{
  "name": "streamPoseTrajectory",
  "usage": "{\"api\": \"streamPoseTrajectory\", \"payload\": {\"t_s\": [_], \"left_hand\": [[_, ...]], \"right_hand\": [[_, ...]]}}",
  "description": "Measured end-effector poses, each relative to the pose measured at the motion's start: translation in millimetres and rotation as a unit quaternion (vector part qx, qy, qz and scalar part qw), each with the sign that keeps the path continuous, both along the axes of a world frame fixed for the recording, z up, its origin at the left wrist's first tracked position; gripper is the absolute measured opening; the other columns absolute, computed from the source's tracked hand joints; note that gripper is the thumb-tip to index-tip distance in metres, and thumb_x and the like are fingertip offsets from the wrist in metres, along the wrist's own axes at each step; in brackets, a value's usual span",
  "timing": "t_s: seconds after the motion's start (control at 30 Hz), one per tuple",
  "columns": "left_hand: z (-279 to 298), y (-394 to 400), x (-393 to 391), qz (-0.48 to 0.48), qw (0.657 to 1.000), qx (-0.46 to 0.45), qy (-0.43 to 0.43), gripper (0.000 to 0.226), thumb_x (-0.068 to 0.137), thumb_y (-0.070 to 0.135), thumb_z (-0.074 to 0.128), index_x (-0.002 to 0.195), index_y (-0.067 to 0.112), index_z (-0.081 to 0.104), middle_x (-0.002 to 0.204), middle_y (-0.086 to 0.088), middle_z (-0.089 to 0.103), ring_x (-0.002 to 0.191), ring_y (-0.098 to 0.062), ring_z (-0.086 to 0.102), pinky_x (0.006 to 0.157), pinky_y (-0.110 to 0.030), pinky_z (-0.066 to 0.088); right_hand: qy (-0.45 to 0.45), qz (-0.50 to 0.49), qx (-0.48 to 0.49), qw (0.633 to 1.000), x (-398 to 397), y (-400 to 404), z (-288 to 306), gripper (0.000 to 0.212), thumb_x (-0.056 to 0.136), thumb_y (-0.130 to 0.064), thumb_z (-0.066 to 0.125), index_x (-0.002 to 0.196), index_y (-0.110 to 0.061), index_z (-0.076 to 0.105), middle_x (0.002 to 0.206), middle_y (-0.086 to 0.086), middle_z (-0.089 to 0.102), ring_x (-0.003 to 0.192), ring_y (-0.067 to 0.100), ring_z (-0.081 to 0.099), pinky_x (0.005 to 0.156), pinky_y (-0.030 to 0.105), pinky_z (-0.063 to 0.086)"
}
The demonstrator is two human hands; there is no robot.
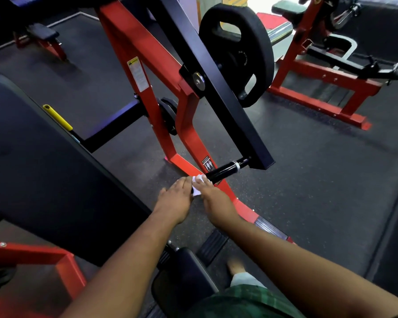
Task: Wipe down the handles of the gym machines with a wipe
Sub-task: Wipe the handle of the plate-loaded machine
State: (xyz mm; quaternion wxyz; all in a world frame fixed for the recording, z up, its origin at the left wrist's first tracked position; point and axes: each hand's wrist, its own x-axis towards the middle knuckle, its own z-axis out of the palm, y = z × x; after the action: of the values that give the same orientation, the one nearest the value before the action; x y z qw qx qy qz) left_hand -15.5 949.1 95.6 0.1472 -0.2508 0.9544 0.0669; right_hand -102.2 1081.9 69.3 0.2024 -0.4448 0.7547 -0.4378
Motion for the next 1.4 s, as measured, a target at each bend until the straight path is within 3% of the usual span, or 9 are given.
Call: {"api": "streamPoseTrajectory", "payload": {"t_s": [0.1, 0.3, 0.5, 0.63, 0.87, 1.03, 1.13, 1.3, 1.4], "left_hand": [[2.8, 2.1, -2.0, 0.006, 1.0, -0.008, -0.008, 0.058, 0.109, 0.041, 0.037, 0.159, 0.019, 0.017, 0.165, -0.001, 0.028, 0.148, -0.022, 0.035, 0.112, -0.05, 0.037], [5.3, 5.0, -4.1, 0.005, 1.0, -0.014, -0.02, 0.058, 0.109, 0.042, 0.036, 0.158, 0.018, 0.017, 0.164, -0.003, 0.029, 0.148, -0.024, 0.036, 0.112, -0.051, 0.038], [2.4, 2.6, -2.0, 0.011, 1.0, 0.011, -0.005, 0.06, 0.109, 0.04, 0.041, 0.159, 0.015, 0.02, 0.167, -0.004, 0.026, 0.149, -0.024, 0.036, 0.111, -0.055, 0.039], [4.8, 5.0, -3.3, 0.015, 1.0, 0.005, -0.005, 0.057, 0.108, 0.04, 0.042, 0.155, 0.016, 0.022, 0.162, -0.005, 0.032, 0.143, -0.026, 0.043, 0.107, -0.052, 0.042], [5.6, 6.0, -3.2, 0.018, 1.0, 0.007, -0.009, 0.058, 0.108, 0.041, 0.04, 0.156, 0.016, 0.019, 0.163, -0.005, 0.031, 0.144, -0.026, 0.041, 0.109, -0.054, 0.04], [4.7, 6.6, -2.2, 0.02, 1.0, 0.008, -0.007, 0.06, 0.109, 0.043, 0.037, 0.159, 0.018, 0.017, 0.167, -0.003, 0.025, 0.15, -0.023, 0.034, 0.111, -0.053, 0.038], [7.0, 7.9, -3.6, 0.017, 1.0, -0.006, -0.021, 0.06, 0.109, 0.043, 0.035, 0.16, 0.016, 0.016, 0.166, -0.005, 0.026, 0.153, -0.023, 0.029, 0.115, -0.055, 0.034], [12.4, 10.9, -13.3, 0.008, 0.998, -0.04, -0.044, 0.06, 0.11, 0.046, 0.032, 0.158, 0.012, 0.021, 0.161, -0.011, 0.034, 0.154, -0.026, 0.025, 0.121, -0.06, 0.024], [10.6, 16.4, -18.9, 0.037, 0.998, -0.028, -0.034, 0.055, 0.109, 0.046, 0.034, 0.152, 0.013, 0.029, 0.152, -0.01, 0.043, 0.146, -0.027, 0.035, 0.116, -0.055, 0.034]], "right_hand": [[0.014, -0.133, -0.027, 0.991, -33.5, 9.2, 18.0, 0.029, 0.103, -0.036, 0.048, 0.117, -0.026, 0.071, 0.119, 0.0, 0.071, 0.111, 0.015, 0.065, 0.099, 0.037, 0.049], [0.129, -0.145, 0.202, 0.96, -83.7, -17.4, -10.6, 0.037, 0.095, 0.0, 0.044, 0.129, -0.011, 0.055, 0.137, 0.014, 0.053, 0.128, 0.039, 0.051, 0.094, 0.047, 0.05], [0.078, -0.01, 0.011, 0.997, -10.4, -15.8, -1.2, 0.047, 0.098, 0.005, 0.044, 0.14, -0.011, 0.058, 0.146, 0.013, 0.055, 0.142, 0.026, 0.042, 0.12, 0.028, 0.026], [-0.036, -0.138, -0.069, 0.987, -46.0, 7.3, 13.2, 0.038, 0.1, 0.0, 0.049, 0.132, -0.012, 0.067, 0.101, 0.0, 0.073, 0.09, 0.004, 0.066, 0.082, 0.011, 0.046], [0.146, -0.093, 0.165, 0.971, -78.9, -12.4, -13.6, 0.044, 0.094, 0.003, 0.043, 0.132, -0.014, 0.059, 0.138, 0.01, 0.055, 0.129, 0.036, 0.051, 0.097, 0.047, 0.05], [-0.053, -0.057, -0.073, 0.994, -2.6, 2.0, -22.4, 0.047, 0.097, 0.008, 0.047, 0.137, -0.011, 0.062, 0.15, 0.01, 0.053, 0.144, 0.019, 0.044, 0.118, 0.03, 0.035], [-0.317, -0.222, -0.167, 0.907, 17.4, 19.9, -32.8, 0.03, 0.101, -0.003, 0.049, 0.121, -0.009, 0.07, 0.128, 0.009, 0.07, 0.119, 0.019, 0.065, 0.104, 0.035, 0.05], [-0.645, -0.431, -0.212, 0.594, -30.5, 4.9, -38.5, 0.026, 0.108, -0.014, 0.045, 0.125, -0.002, 0.06, 0.111, 0.019, 0.069, 0.09, 0.025, 0.069, 0.09, 0.043, 0.057], [-0.706, -0.356, -0.254, 0.558, -51.4, -21.5, -28.9, 0.05, 0.107, -0.044, 0.045, 0.136, -0.004, 0.056, 0.117, 0.017, 0.069, 0.112, 0.032, 0.066, 0.11, 0.05, 0.045]]}}
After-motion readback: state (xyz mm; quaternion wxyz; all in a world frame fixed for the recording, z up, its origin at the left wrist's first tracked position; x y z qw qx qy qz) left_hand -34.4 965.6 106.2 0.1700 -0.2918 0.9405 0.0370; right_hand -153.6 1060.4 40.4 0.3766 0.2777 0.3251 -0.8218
